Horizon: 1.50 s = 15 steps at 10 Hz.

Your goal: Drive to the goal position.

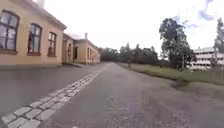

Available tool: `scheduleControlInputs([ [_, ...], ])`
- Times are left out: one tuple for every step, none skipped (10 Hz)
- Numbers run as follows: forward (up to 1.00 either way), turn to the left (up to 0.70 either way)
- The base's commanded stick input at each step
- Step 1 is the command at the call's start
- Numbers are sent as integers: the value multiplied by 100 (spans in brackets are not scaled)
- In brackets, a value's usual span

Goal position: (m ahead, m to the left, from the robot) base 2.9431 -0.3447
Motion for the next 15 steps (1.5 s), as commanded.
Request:
scheduleControlInputs([
  [70, 0],
  [70, 0],
  [70, 0],
  [70, 0],
  [70, 0],
  [70, 0],
  [70, 0],
  [70, 0],
  [70, 0],
  [70, 0],
  [70, 0],
  [70, 0],
  [70, 0],
  [70, -4],
  [70, -17],
])
